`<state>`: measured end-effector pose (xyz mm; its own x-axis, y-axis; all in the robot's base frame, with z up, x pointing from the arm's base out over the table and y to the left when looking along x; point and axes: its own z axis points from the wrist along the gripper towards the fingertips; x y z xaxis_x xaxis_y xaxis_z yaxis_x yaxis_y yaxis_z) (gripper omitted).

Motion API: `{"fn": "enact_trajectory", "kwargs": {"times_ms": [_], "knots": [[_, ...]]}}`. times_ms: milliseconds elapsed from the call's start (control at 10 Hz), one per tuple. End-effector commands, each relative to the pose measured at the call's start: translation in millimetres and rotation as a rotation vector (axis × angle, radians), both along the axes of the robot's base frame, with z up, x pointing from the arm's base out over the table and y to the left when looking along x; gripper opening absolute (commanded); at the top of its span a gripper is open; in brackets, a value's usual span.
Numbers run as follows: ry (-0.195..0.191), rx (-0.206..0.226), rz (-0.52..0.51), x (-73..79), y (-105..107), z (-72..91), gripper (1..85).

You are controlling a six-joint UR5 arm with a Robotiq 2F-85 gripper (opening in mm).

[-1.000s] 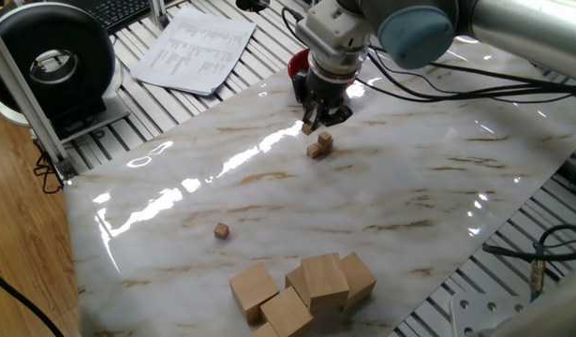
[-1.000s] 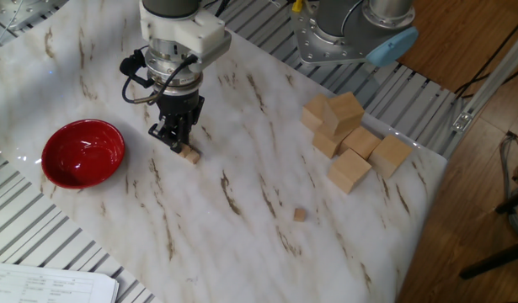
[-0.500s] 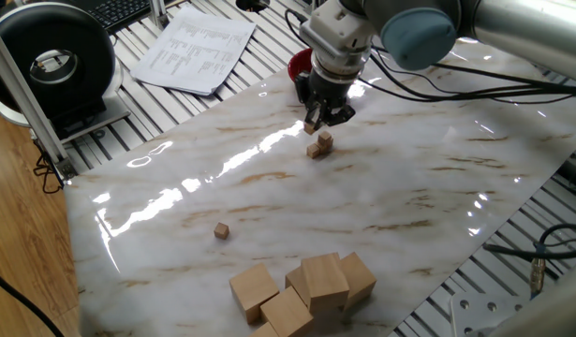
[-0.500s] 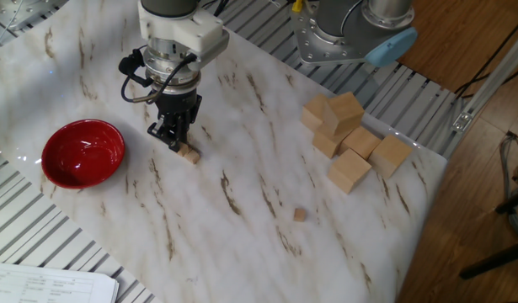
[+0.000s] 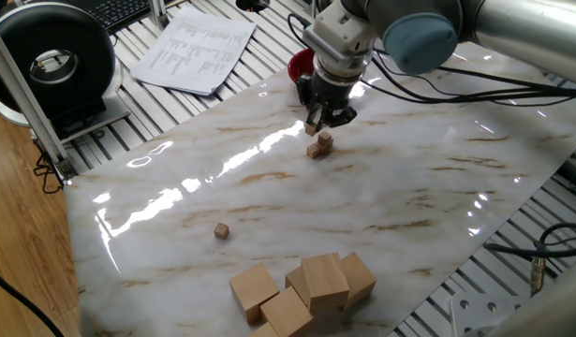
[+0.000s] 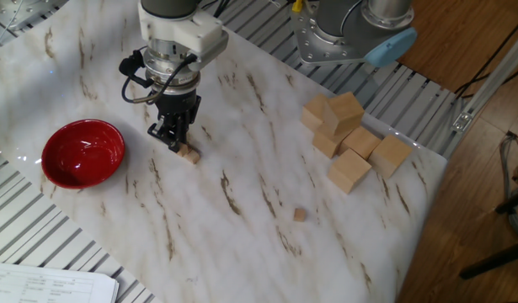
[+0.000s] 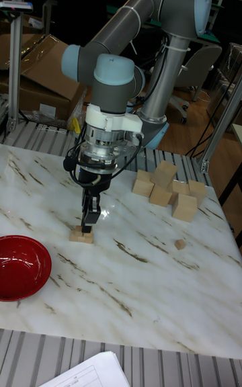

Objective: Stack the blocks into a pyramid shape

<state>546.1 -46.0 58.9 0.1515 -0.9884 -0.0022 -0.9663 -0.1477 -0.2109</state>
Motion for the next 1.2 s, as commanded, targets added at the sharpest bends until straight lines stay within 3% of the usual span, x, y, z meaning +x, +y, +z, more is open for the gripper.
{"fn": "enact_trajectory", "kwargs": {"times_ms": [0,1100], "knots": [[-0.007,0.01,-0.002,1.6,0,-0.1,1.0],[0.006,0.044,0.005,-10.1,4,-5.1,1.0]]}}
